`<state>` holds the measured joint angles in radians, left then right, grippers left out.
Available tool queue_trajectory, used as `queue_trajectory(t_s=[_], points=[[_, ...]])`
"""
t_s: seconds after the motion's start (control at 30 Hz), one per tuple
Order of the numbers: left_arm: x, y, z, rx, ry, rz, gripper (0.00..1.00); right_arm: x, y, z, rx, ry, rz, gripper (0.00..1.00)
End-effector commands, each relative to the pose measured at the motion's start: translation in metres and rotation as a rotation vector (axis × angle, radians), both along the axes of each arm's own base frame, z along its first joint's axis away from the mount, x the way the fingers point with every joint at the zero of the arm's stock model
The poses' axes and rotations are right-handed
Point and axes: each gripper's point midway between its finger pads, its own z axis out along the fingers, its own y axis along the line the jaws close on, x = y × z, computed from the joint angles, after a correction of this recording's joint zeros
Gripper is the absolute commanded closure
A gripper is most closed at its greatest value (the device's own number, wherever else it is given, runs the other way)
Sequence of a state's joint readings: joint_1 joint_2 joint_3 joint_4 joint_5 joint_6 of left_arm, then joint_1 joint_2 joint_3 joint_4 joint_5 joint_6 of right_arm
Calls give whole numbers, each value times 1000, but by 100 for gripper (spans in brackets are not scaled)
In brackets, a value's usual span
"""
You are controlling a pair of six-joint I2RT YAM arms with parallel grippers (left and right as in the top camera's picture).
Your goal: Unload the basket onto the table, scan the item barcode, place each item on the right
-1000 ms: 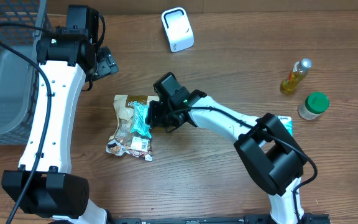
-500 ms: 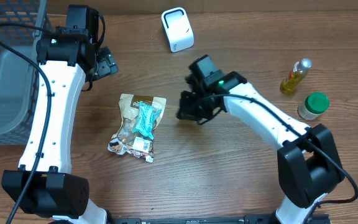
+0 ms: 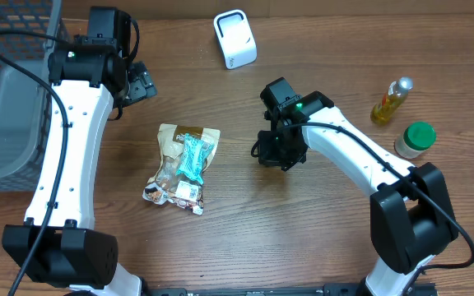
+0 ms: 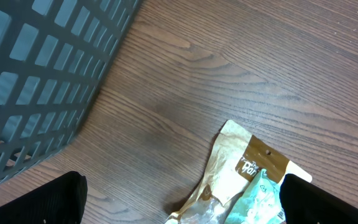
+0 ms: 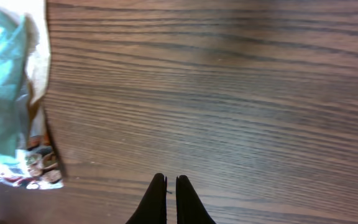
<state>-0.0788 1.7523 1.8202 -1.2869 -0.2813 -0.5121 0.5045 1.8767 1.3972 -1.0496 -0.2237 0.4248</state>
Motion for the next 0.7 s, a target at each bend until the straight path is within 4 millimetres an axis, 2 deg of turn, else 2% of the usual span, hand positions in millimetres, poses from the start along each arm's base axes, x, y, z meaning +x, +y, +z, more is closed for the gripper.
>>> queue_trajectory(t_s=[0.0,0.5,0.67], points=[[1,-1,12,17,-30,-19,1,2,-8,1,-39,-26,10,96],[1,0,12,17,-30,-18,1,-3,-12,0,-57,-11,36,96],[1,0,12,17,-30,-18,0,0,-26,-4,-138,-37,30,96]])
